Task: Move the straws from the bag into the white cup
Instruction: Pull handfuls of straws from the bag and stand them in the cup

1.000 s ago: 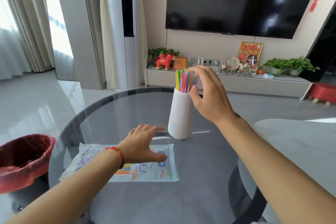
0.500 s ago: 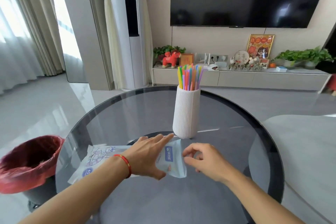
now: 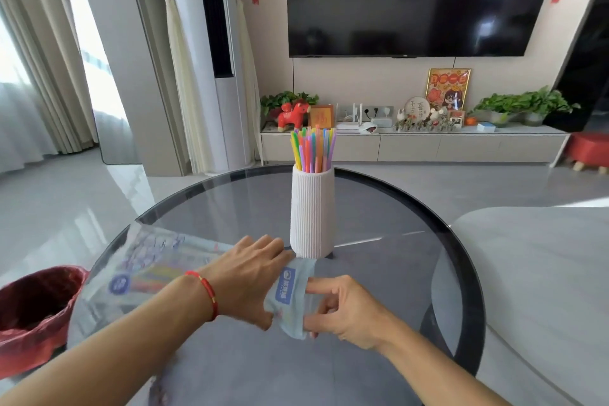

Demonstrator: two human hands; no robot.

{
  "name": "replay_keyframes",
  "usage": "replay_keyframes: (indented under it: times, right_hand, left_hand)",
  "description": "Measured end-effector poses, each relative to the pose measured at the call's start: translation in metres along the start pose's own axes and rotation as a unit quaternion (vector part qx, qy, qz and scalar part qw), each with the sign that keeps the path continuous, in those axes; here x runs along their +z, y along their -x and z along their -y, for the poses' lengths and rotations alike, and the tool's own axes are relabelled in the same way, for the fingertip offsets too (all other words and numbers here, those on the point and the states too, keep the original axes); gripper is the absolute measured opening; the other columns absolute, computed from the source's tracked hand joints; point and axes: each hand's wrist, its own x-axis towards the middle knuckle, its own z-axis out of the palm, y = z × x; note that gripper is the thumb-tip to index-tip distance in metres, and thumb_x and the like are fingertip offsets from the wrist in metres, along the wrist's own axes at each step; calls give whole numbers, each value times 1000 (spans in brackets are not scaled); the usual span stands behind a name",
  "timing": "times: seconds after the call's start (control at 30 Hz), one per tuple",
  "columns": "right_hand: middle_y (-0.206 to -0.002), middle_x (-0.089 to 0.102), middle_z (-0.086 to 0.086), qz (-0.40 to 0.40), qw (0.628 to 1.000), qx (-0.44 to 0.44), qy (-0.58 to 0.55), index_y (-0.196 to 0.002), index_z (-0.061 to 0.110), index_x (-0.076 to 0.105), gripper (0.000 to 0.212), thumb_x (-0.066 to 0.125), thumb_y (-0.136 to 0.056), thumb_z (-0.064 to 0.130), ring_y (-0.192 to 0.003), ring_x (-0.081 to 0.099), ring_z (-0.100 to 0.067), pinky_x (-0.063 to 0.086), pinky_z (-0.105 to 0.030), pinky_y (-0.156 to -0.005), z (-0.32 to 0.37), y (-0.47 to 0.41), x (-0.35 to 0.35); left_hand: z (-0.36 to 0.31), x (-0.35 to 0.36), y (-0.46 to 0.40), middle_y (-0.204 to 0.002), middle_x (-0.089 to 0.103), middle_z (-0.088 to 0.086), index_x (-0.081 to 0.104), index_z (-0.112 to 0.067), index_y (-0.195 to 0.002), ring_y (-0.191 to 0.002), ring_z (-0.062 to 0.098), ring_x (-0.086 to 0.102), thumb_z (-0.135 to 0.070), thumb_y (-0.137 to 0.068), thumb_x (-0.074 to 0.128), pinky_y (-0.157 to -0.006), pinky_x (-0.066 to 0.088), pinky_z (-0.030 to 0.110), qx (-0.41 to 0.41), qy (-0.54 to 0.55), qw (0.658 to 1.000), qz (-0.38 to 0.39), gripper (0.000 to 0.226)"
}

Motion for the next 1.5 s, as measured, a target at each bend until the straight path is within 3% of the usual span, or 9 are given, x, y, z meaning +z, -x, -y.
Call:
replay_keyframes:
  times: [0.13, 0.23, 0.37, 0.57, 0.73, 0.83, 0.97, 1.1, 1.5]
  right_hand:
    - [-69, 72, -5, -44, 995, -6, -88, -124, 23, 78, 42, 87, -85, 11, -55, 60, -5, 40, -23, -45, 6, -3, 8]
    - [-75, 74, -6, -89, 990, -15, -109, -119, 16, 78, 36, 84, -86, 5, -54, 59, -6, 43, -25, -46, 9, -9, 12]
    - [-66, 72, 3, -119, 989, -19, -87, -108, 28, 81, 27, 85, -82, 27, -51, 56, -8, 44, -25, -46, 7, -16, 20]
    - [-90, 79, 4, -93, 993, -36, -56, -98, 39, 78, 16, 73, -97, 24, -64, 72, -20, 51, -29, -49, 4, -21, 21]
    - [-54, 56, -4, -105, 993, -38, -41, -84, 22, 78, 28, 60, -101, 10, -45, 42, -13, 33, -23, -42, 1, -21, 24]
    - [-59, 52, -7, -117, 990, -57, -63, -91, 13, 82, 20, 66, -101, 9, -48, 34, -13, 29, -24, -44, 1, -19, 19]
    - [-66, 57, 0, -139, 987, -57, -54, -112, 27, 84, 20, 71, -99, 18, -48, 30, -11, 28, -25, -45, 0, -15, 3]
    - [-49, 57, 5, -162, 986, -9, 40, -108, 36, 82, 26, 72, -98, 14, -39, 42, -7, 40, -21, -43, -15, -3, -31]
    - [-57, 67, -7, -245, 966, 69, 44, -107, 17, 83, 21, 70, -97, 3, -51, 61, -14, 55, -22, -51, -59, 64, -126]
  left_hand:
    - [-2, -32, -7, -111, 48, -3, 44, -19, -138, -92, 18, 45, -74, -62, 62, -83, 47, 39, 37, -105, 994, 2, 95]
    - [-5, -49, -12, -111, 51, -1, 48, -16, -134, -93, 21, 48, -73, -62, 64, -83, 46, 42, 53, -149, 987, -7, 93]
    - [-8, -54, -13, -110, 53, -1, 52, -16, -130, -92, 21, 48, -73, -64, 64, -83, 45, 42, 47, -170, 984, -11, 88]
    - [-10, -53, -11, -104, 52, -1, 54, -16, -126, -87, 21, 47, -71, -63, 62, -80, 45, 43, 26, -159, 987, -23, 84]
    - [-11, -42, -7, -105, 52, -2, 53, -19, -127, -87, 20, 49, -72, -64, 58, -78, 46, 41, 0, -120, 992, -25, 83]
    - [-9, -31, -5, -101, 51, -4, 54, -20, -126, -84, 19, 49, -71, -64, 55, -77, 47, 40, -23, -86, 996, -21, 80]
    - [3, -12, 2, -98, 50, -5, 55, -23, -122, -82, 19, 50, -71, -64, 53, -76, 48, 40, -74, -51, 996, -17, 75]
    - [11, 11, 9, -98, 50, -5, 55, -23, -121, -85, 20, 50, -68, -62, 54, -75, 46, 40, -89, -34, 995, -5, 75]
    - [26, 50, 23, -141, 33, -5, -6, -31, -158, -130, 20, 37, -61, -63, 68, -108, 38, 50, -102, 97, 985, 99, 124]
